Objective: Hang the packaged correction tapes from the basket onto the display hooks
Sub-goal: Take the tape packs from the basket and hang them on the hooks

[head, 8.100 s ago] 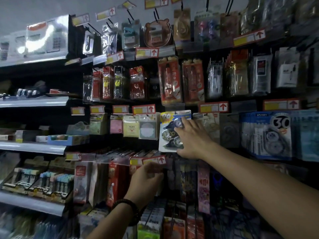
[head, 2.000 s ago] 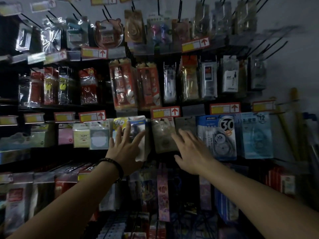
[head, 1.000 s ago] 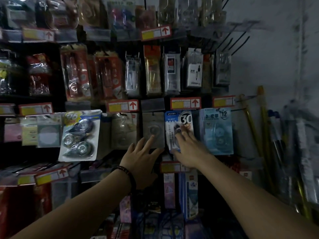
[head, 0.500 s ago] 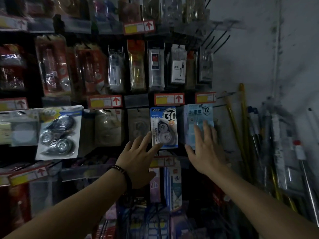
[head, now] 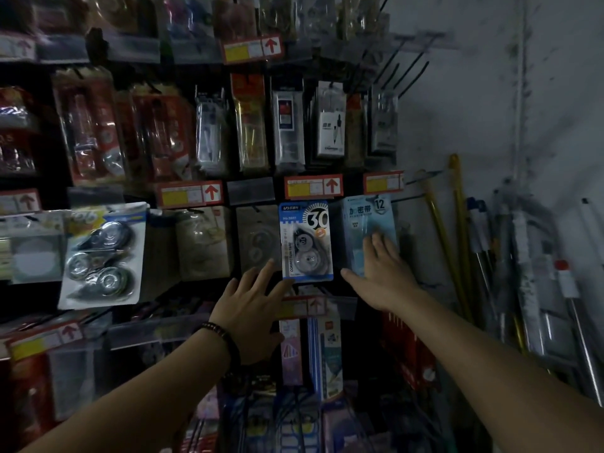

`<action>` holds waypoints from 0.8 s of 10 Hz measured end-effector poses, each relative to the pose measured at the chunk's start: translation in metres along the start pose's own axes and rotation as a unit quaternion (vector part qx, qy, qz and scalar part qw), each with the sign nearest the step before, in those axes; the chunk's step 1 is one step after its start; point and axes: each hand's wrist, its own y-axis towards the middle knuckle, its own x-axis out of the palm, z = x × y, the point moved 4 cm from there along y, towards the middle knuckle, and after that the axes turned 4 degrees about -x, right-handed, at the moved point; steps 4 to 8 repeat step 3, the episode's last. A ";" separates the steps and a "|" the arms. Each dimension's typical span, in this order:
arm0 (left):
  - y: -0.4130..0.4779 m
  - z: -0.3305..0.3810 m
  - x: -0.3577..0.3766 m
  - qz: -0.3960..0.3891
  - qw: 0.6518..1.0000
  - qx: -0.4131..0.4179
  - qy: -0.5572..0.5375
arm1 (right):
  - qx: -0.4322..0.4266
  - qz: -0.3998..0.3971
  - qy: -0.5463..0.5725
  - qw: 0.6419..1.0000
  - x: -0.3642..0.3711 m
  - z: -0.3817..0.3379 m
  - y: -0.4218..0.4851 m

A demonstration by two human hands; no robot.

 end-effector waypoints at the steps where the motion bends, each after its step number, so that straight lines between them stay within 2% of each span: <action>1: -0.013 -0.005 -0.008 -0.003 0.999 -0.006 -0.034 | -0.004 -0.002 -0.008 1.000 -0.012 0.000 -0.007; 3: -0.071 -0.024 -0.031 -0.036 0.994 -0.061 -0.080 | -0.039 0.001 0.004 0.999 -0.019 -0.038 -0.069; 8: -0.071 -0.024 -0.031 -0.036 0.994 -0.061 -0.080 | -0.039 0.001 0.004 0.999 -0.019 -0.038 -0.069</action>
